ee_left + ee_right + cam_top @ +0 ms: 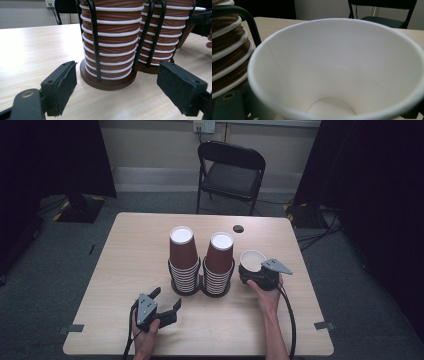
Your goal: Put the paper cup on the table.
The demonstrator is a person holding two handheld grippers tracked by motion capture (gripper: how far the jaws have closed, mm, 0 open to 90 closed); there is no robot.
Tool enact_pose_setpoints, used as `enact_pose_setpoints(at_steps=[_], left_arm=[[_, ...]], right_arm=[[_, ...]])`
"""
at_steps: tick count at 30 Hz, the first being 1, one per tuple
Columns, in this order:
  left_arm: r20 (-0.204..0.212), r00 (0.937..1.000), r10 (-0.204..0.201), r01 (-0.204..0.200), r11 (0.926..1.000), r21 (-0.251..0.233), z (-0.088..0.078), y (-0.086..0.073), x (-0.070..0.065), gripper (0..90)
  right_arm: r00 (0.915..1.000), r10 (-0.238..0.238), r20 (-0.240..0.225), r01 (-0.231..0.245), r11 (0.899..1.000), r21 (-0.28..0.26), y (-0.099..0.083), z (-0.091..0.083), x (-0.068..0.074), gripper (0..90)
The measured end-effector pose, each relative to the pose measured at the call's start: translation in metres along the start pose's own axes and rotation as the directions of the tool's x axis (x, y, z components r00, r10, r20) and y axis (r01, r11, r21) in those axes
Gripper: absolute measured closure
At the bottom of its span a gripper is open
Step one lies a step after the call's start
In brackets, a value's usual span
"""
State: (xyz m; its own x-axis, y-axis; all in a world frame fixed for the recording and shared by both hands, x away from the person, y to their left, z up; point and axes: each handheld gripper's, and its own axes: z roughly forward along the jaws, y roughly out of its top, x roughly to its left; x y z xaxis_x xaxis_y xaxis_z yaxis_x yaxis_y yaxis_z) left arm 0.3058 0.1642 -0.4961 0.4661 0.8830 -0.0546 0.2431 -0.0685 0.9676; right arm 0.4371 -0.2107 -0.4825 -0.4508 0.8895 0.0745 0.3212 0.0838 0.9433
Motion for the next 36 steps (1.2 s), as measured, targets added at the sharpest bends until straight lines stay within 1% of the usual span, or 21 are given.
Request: enact_pose_setpoints(at_steps=[1, 2, 5, 7, 8, 10, 11, 12, 13, 14, 16, 18, 20, 22, 25, 26, 28, 29, 33, 36], left_arm=[[0.001, 1.0, 0.001, -0.001, 1.0, 0.004, 0.0, 0.0, 0.0, 16.1], [0.004, 1.0, 0.004, -0.004, 1.0, 0.008, 0.001, 0.0, 0.0, 16.1], [0.003, 1.0, 0.004, -0.004, 1.0, 0.006, 0.001, 0.0, 0.0, 16.0], [0.001, 1.0, 0.005, -0.005, 1.0, 0.006, 0.001, 0.0, -0.001, 16.0], [0.0, 1.0, 0.005, -0.005, 1.0, 0.006, 0.001, 0.0, -0.001, 16.1], [-0.001, 1.0, 0.005, -0.005, 1.0, 0.007, 0.001, 0.0, 0.0, 16.0], [-0.003, 0.9999, 0.01, -0.01, 0.9999, 0.009, 0.001, 0.0, 0.0, 16.0], [0.004, 1.0, 0.006, -0.007, 0.9999, 0.011, 0.001, 0.0, 0.0, 16.0], [0.006, 1.0, 0.006, -0.006, 0.9999, 0.011, 0.001, 0.0, 0.0, 15.9], [0.002, 1.0, 0.009, -0.009, 0.9999, 0.012, 0.001, 0.001, -0.001, 15.8], [0.001, 0.9999, 0.013, -0.013, 0.9998, 0.013, 0.001, 0.001, -0.001, 15.7], [-0.009, 0.9999, 0.013, -0.013, 0.9999, 0.009, 0.001, 0.0, -0.001, 15.6], [-0.016, 0.9998, 0.011, -0.011, 0.9999, 0.003, 0.0, 0.0, -0.002, 15.6], [-0.02, 0.9996, 0.019, -0.019, 0.9998, 0.006, 0.0, 0.0, -0.002, 15.7], [-0.024, 0.9996, 0.015, -0.015, 0.9999, 0.009, 0.001, 0.0, -0.003, 15.7], [-0.025, 0.9996, 0.012, -0.011, 0.9999, 0.011, 0.001, 0.0, -0.002, 15.7], [-0.022, 0.9997, 0.009, -0.009, 0.9999, 0.015, 0.001, 0.001, -0.002, 15.7], [-0.023, 0.9997, 0.007, -0.006, 0.9999, 0.013, 0.001, 0.001, -0.002, 15.7], [-0.024, 0.9997, 0.007, -0.006, 0.9999, 0.012, 0.001, 0.001, -0.001, 15.7], [-0.017, 0.9998, 0.005, -0.005, 0.9999, 0.016, 0.001, 0.001, -0.001, 15.7]], right_arm=[[1.0, 0.004, 0.0, -0.004, 1.0, 0.017, -0.001, 0.0, -0.001, 10.3], [1.0, -0.008, 0.002, 0.008, 0.999, 0.031, -0.001, 0.0, -0.001, 11.1], [1.0, -0.001, 0.005, 0.0, 0.998, 0.057, -0.002, 0.001, -0.001, 11.8], [0.9999, 0.01, 0.007, -0.011, 0.997, 0.07, -0.003, 0.002, -0.002, 12.3], [0.9998, 0.019, 0.004, -0.02, 0.996, 0.09, -0.004, 0.003, -0.003, 12.5], [0.9998, 0.02, 0.004, -0.02, 0.995, 0.093, -0.004, 0.002, -0.003, 12.4], [0.9999, 0.015, 0.006, -0.016, 0.995, 0.098, -0.004, 0.002, -0.003, 12.8], [0.9999, 0.007, 0.013, -0.008, 0.994, 0.111, -0.004, 0.001, -0.002, 13.0], [1.0, 0.002, 0.01, -0.003, 0.992, 0.123, -0.005, 0.002, -0.002, 13.1], [0.9999, -0.007, 0.013, 0.005, 0.991, 0.135, -0.006, 0.003, -0.003, 13.1], [0.9999, 0.006, 0.009, -0.008, 0.988, 0.156, -0.007, 0.004, -0.003, 13.4], [0.9999, -0.007, 0.012, 0.005, 0.986, 0.168, -0.008, 0.004, -0.001, 13.4], [1.0, 0.002, 0.006, -0.003, 0.984, 0.176, -0.009, 0.004, -0.002, 13.4], [0.9999, 0.001, 0.014, -0.004, 0.983, 0.185, -0.009, 0.003, -0.001, 13.3], [0.9998, 0.0, 0.02, -0.003, 0.982, 0.187, -0.009, -0.001, 0.001, 13.1], [0.9997, 0.006, 0.025, -0.011, 0.981, 0.195, -0.009, -0.001, 0.002, 13.1], [0.9997, 0.001, 0.024, -0.006, 0.978, 0.211, -0.01, -0.001, 0.003, 13.1], [0.9997, -0.003, 0.025, -0.002, 0.977, 0.211, -0.011, -0.001, 0.004, 13.1], [0.9996, 0.003, 0.028, -0.009, 0.977, 0.214, -0.011, -0.003, 0.005, 13.3], [0.9991, 0.024, 0.035, -0.03, 0.981, 0.191, -0.014, -0.008, 0.004, 13.3]])
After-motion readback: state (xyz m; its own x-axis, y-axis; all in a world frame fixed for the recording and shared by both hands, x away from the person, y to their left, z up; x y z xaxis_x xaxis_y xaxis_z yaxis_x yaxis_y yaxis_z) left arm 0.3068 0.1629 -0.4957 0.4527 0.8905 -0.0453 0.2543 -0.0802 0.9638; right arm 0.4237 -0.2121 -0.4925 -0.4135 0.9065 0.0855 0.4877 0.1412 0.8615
